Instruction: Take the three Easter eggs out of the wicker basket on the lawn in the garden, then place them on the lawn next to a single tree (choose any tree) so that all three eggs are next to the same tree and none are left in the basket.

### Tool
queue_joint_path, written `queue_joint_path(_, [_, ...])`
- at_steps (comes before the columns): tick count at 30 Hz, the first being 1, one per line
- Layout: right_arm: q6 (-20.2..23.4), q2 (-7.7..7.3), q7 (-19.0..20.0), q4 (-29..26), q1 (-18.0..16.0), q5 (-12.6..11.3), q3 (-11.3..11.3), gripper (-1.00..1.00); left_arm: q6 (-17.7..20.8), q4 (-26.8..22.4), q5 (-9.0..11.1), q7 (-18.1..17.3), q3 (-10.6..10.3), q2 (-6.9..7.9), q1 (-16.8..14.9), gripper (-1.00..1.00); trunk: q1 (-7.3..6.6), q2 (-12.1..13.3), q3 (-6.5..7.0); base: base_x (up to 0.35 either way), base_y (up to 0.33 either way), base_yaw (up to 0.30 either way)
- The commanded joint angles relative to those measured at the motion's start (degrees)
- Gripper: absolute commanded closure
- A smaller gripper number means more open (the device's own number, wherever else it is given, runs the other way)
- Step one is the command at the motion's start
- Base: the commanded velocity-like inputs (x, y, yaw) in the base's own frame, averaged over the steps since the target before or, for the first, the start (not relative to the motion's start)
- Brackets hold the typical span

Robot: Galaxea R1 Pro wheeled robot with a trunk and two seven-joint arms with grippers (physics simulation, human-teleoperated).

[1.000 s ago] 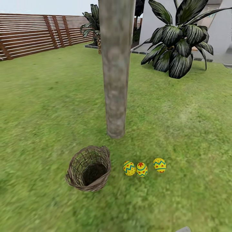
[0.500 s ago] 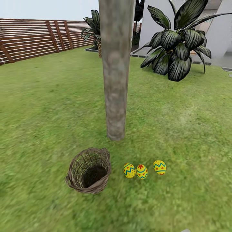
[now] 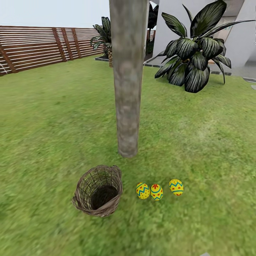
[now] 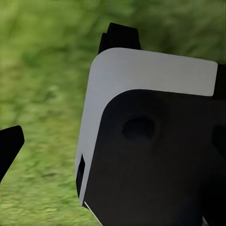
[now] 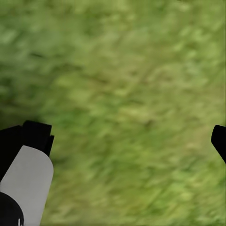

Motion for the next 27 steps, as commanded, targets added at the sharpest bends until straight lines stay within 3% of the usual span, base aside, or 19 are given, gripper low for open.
queue_joint_path(1, [-0.15, -0.01, -0.32, 0.08, -0.04, 0.38, 0.14, -1.00, 0.16, 0.15, 0.61, -0.30, -0.48, -0.01, -0.06, -1.00, 0.00, -0.02, 0.06, 0.000, 0.000, 0.000])
queue_joint_path(27, [-0.16, 0.01, -0.32, 0.08, 0.41, 0.40, 0.14, -1.00, 0.16, 0.17, 0.61, -0.30, -0.48, -0.01, -0.06, -1.00, 0.00, -0.02, 2.49, 0.000, 0.000, 0.000])
